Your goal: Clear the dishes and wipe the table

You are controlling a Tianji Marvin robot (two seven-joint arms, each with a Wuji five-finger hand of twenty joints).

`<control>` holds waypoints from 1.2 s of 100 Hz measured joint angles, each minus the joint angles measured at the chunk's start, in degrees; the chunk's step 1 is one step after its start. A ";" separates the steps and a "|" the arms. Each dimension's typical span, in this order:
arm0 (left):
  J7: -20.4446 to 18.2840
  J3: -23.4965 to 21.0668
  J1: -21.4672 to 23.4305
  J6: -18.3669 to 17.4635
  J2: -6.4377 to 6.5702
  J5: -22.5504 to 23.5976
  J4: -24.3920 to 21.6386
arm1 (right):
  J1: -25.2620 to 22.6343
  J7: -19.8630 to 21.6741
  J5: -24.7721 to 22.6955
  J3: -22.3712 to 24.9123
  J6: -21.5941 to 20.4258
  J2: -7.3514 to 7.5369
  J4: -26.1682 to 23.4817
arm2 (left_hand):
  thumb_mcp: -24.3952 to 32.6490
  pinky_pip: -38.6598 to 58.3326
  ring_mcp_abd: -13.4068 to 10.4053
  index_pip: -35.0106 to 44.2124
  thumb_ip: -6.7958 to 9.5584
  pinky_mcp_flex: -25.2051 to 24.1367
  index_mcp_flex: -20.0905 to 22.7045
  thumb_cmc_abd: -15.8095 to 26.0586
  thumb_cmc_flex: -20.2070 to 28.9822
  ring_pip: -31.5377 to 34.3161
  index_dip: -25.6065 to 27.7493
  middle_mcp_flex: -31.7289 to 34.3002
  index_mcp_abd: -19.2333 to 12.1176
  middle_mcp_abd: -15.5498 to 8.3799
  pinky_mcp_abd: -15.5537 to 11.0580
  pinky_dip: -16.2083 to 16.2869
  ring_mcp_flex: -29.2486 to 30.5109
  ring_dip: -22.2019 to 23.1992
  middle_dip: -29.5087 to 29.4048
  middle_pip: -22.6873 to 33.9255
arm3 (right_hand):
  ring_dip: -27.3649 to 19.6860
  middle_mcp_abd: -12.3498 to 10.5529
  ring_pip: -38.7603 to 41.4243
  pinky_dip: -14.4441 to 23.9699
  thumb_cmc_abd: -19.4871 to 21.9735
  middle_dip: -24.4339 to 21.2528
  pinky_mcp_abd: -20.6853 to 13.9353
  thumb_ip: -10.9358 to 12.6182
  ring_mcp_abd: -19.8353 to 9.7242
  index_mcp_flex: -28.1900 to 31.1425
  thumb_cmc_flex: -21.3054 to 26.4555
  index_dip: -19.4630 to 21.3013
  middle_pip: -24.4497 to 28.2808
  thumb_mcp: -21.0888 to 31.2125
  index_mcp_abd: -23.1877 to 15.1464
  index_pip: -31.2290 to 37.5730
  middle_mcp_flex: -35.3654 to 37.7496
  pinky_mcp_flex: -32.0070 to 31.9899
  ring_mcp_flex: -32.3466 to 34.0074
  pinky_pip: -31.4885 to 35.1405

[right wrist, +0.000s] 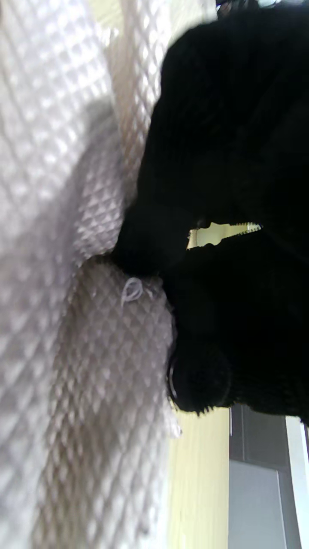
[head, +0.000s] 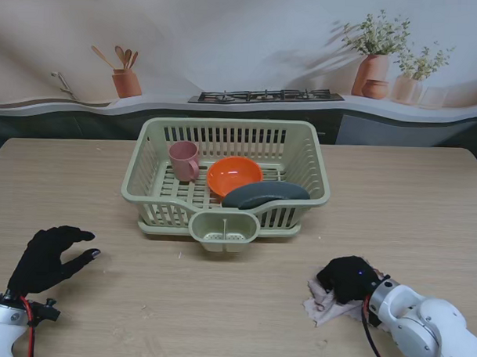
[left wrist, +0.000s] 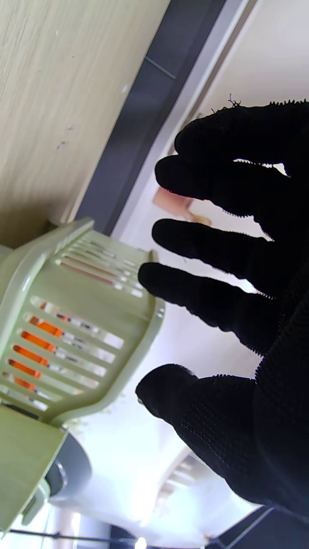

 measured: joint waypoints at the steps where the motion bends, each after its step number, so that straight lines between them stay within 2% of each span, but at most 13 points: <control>1: 0.00 0.00 0.00 0.00 0.00 0.00 0.00 | -0.09 -0.10 -0.16 0.24 0.00 0.04 0.05 | 0.00 0.00 0.00 0.00 0.00 0.00 0.00 0.00 0.00 0.00 0.00 0.00 0.00 0.00 0.00 0.00 0.00 0.00 0.00 0.00 | 0.00 0.00 0.00 0.00 0.00 -0.01 0.00 0.00 0.00 0.00 0.00 0.00 0.00 0.01 -0.04 0.16 0.00 0.00 -0.01 0.00; 25: 0.11 0.07 0.07 0.25 0.00 -0.20 -0.12 | -1.44 -3.55 -4.86 4.88 -1.13 1.30 2.18 | 0.00 0.00 0.00 0.00 0.00 0.00 0.00 0.01 0.00 0.00 0.00 0.00 0.00 0.00 0.00 0.00 0.00 0.00 0.00 0.00 | 0.02 0.27 0.01 -0.19 0.53 -0.74 0.00 0.00 0.04 -0.96 0.13 1.53 -0.38 0.48 -0.10 2.76 -0.27 -0.54 -0.54 0.00; 38: -0.11 0.02 0.08 0.20 0.00 -0.29 -0.12 | -1.50 -3.79 -4.31 5.04 -0.92 1.72 2.53 | 0.00 0.00 0.00 0.00 0.00 0.00 0.00 0.01 0.00 0.00 0.00 0.00 0.00 0.00 0.00 0.00 0.00 0.00 0.00 0.00 | 0.12 0.48 0.21 -0.22 0.65 -0.74 -0.01 0.00 0.11 -1.21 0.18 1.53 -0.11 0.48 -0.10 3.11 -0.61 -0.87 -0.95 0.05; 49: -0.17 -0.01 0.08 0.14 0.00 -0.29 -0.12 | -1.16 -2.22 -1.64 4.27 -0.62 2.03 2.46 | 0.00 0.00 0.00 0.00 0.00 0.00 0.00 0.01 0.00 0.00 0.00 0.00 0.00 0.00 0.00 0.00 0.00 0.00 0.00 0.00 | 0.41 1.81 0.59 -0.34 0.65 -0.53 1.04 0.00 1.02 -1.12 0.84 1.53 1.22 0.63 1.10 3.11 -0.77 -0.89 -1.02 0.45; 59: -0.17 -0.02 0.09 0.13 0.00 -0.35 -0.12 | 0.03 0.45 2.30 1.83 0.05 2.60 2.17 | 0.00 0.00 0.00 0.00 0.00 0.00 0.00 0.01 0.00 0.00 0.00 0.00 0.00 0.00 0.00 0.00 0.00 0.00 0.00 0.00 | 0.60 2.68 1.00 -0.35 0.45 1.13 2.09 0.00 1.79 -1.06 0.82 2.02 2.91 1.55 1.43 3.49 -0.72 -0.89 -1.03 1.27; 74: -1.29 -0.17 0.41 0.24 0.00 -1.17 -0.48 | 2.86 2.11 6.48 -3.92 2.38 2.80 1.75 | 0.00 0.00 0.00 0.00 0.00 -0.02 0.00 0.01 0.00 0.00 0.00 0.00 0.00 0.00 0.00 0.00 -0.01 0.00 0.00 0.00 | 0.61 2.78 1.43 -0.36 0.44 2.34 2.23 0.62 1.87 -1.06 0.14 2.02 4.33 2.11 1.38 3.22 -0.69 -0.89 -1.03 1.65; 86: -1.83 -0.26 0.72 0.27 0.00 -1.48 -0.79 | 5.36 4.10 9.89 -8.05 2.93 2.62 1.69 | 0.00 0.00 0.00 0.00 0.00 -0.03 0.00 0.01 0.00 0.00 0.00 0.00 0.00 0.00 -0.01 0.00 -0.01 0.00 0.00 0.00 | 0.63 2.79 1.46 -0.36 0.43 3.28 2.26 0.62 1.88 -1.07 -0.01 1.34 4.69 2.11 1.38 2.15 -0.69 -0.89 -1.03 1.68; 110: -1.74 -0.33 0.79 0.29 0.01 -1.59 -0.79 | 10.02 4.65 14.52 -16.42 5.84 2.05 2.04 | -0.72 0.00 0.00 0.00 0.00 -0.04 0.00 0.05 0.06 0.00 0.00 0.00 0.00 0.00 -0.03 0.00 -0.02 0.00 -0.01 0.00 | 0.69 2.75 1.50 -0.36 0.43 3.37 2.58 0.71 1.93 -1.08 -0.43 -0.20 5.08 1.49 1.38 -0.08 -0.42 -0.84 -1.03 1.88; 120: -2.25 -0.35 0.85 0.45 0.04 -1.90 -0.85 | 10.91 5.00 15.25 -17.92 6.62 1.38 2.11 | -0.64 0.00 0.00 0.00 0.00 -0.04 0.00 0.67 0.07 0.00 0.00 0.00 0.00 0.00 -0.04 0.00 -0.02 0.00 -0.01 0.00 | 0.70 2.65 1.50 -0.36 0.43 3.37 2.50 0.71 1.87 -1.09 -0.44 -0.51 5.08 1.24 1.38 -0.74 -0.42 -0.83 -1.03 1.88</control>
